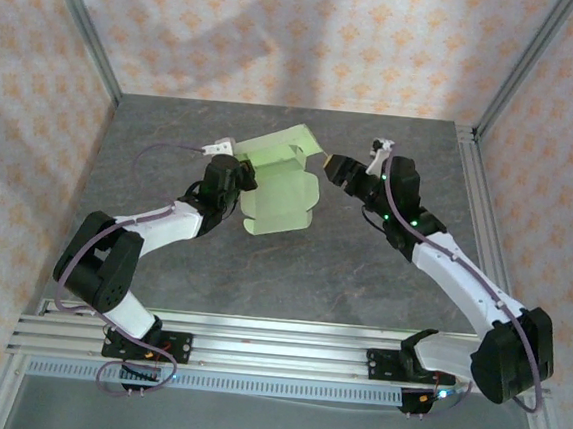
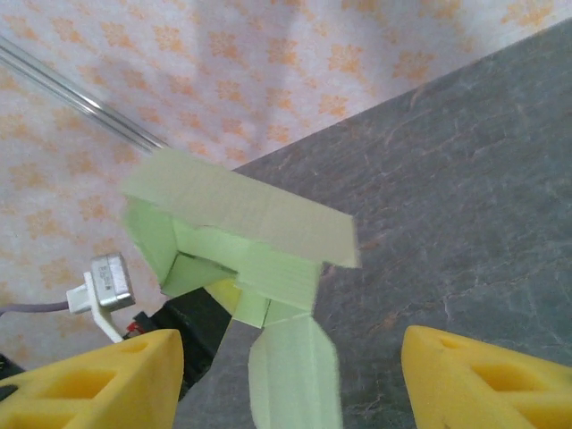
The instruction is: Fold the paper box
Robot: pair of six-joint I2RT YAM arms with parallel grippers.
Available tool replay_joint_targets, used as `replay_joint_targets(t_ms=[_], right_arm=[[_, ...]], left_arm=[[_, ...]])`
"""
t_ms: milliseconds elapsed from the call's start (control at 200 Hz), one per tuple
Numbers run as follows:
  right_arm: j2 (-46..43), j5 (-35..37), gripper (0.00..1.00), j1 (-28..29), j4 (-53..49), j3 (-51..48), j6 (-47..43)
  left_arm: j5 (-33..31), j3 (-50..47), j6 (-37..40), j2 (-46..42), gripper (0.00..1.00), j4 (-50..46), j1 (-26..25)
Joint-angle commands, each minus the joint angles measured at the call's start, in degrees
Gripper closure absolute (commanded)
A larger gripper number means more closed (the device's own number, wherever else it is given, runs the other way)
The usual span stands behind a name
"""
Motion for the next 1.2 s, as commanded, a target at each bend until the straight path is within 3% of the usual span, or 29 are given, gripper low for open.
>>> replay_joint_targets(t_ms=[0, 265, 546, 951, 1191], right_arm=[[1.9, 8.1, 0.35, 3.4, -14.9, 9.4, -9.7], [17.8, 15.1, 0.35, 11.7, -30.0, 34.2, -15.1], [32.6, 15.7, 0.42, 14.8, -42.4, 55.1, -16.4], [41.8, 15.0, 0.47, 14.9, -50.4, 64.7, -13.1], [43.5, 16.1, 0.60, 14.8, -51.6, 66.6, -11.4]], left_arm=[[-6.3, 1.4, 2.7, -1.2, 1.00, -1.6, 0.0], [-10.8, 0.9, 5.1, -1.7, 1.00, -2.6, 0.1], [-10.9, 1.1, 6.4, -2.3, 1.00, -3.9, 0.0], [-9.8, -0.4, 4.8, -2.7, 1.00, -2.6, 0.1], [-10.1, -0.3, 5.9, -2.9, 1.00, -3.1, 0.0]])
